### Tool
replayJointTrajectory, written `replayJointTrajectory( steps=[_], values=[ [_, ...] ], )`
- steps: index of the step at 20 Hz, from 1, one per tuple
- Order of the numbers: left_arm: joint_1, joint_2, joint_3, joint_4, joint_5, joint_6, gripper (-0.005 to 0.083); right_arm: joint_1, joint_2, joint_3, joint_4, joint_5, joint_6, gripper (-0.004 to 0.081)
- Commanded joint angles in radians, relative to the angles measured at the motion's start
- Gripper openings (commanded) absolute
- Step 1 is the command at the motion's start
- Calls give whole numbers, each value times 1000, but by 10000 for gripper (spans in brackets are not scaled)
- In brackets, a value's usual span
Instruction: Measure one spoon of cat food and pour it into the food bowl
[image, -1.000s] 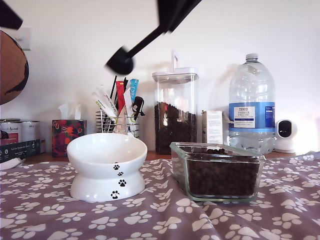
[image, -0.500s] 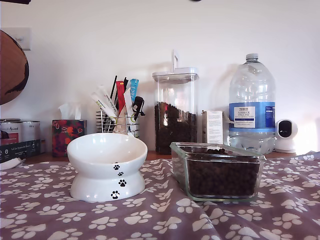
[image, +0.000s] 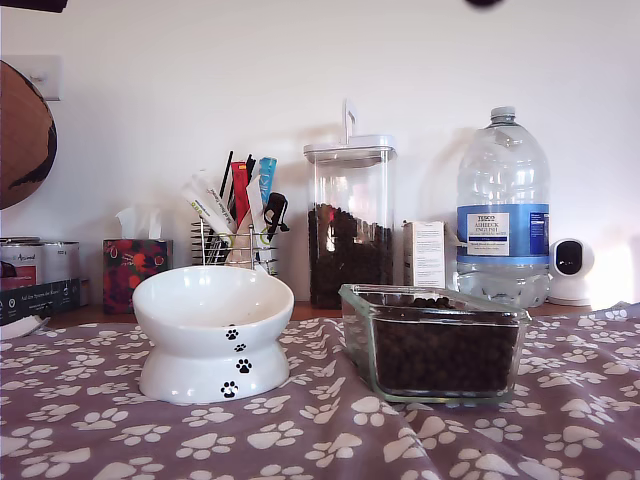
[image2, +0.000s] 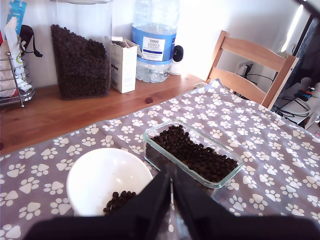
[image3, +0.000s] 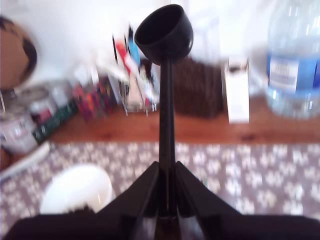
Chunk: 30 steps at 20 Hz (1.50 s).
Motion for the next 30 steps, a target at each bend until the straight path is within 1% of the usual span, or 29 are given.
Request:
replayJointTrajectory(
  steps=[1,4,8,13,16,18,19,20,21,22,23,25,28,29,30],
  values=[
    [-3,8,-22,11,0,5,-19,-3,35,-31,-10,-21,14,-13],
    [-3,23,-21,11,0,5,-19,-3,123,-31,-22,-115,72,-13],
    [-3,48,-22,10,1,5,-19,-24,286,-31,-18,-222,169,-13],
    [-3,56,-22,9,5,5,-19,-106,483,-31,23,-315,188,-13],
    [-3,56,-22,7,8,5,-19,-147,560,-27,22,-327,188,-13],
    [-3,56,-22,5,10,5,-19,-161,591,-27,27,-349,187,-9],
    [-3,56,-22,4,12,5,-19,-160,597,-27,31,-369,180,33],
    [-3,56,-22,3,12,5,-19,-160,597,-27,38,-386,180,110],
    [-3,56,-22,3,12,5,-19,-160,597,-24,45,-398,180,213],
    [-3,56,-22,3,13,5,-19,-160,597,-16,46,-398,179,288],
    [-3,56,-22,3,20,5,-19,-160,597,-3,43,-398,158,337],
    [-3,56,-22,3,24,5,-19,-160,591,35,5,-397,101,368],
    [-3,56,-22,3,31,4,-19,-160,580,111,-106,-394,52,370],
    [-3,56,-22,3,34,4,-19,-160,565,129,-127,-388,24,359],
    [-3,56,-22,3,39,5,-19,-160,541,132,-129,-384,0,303]
  ],
)
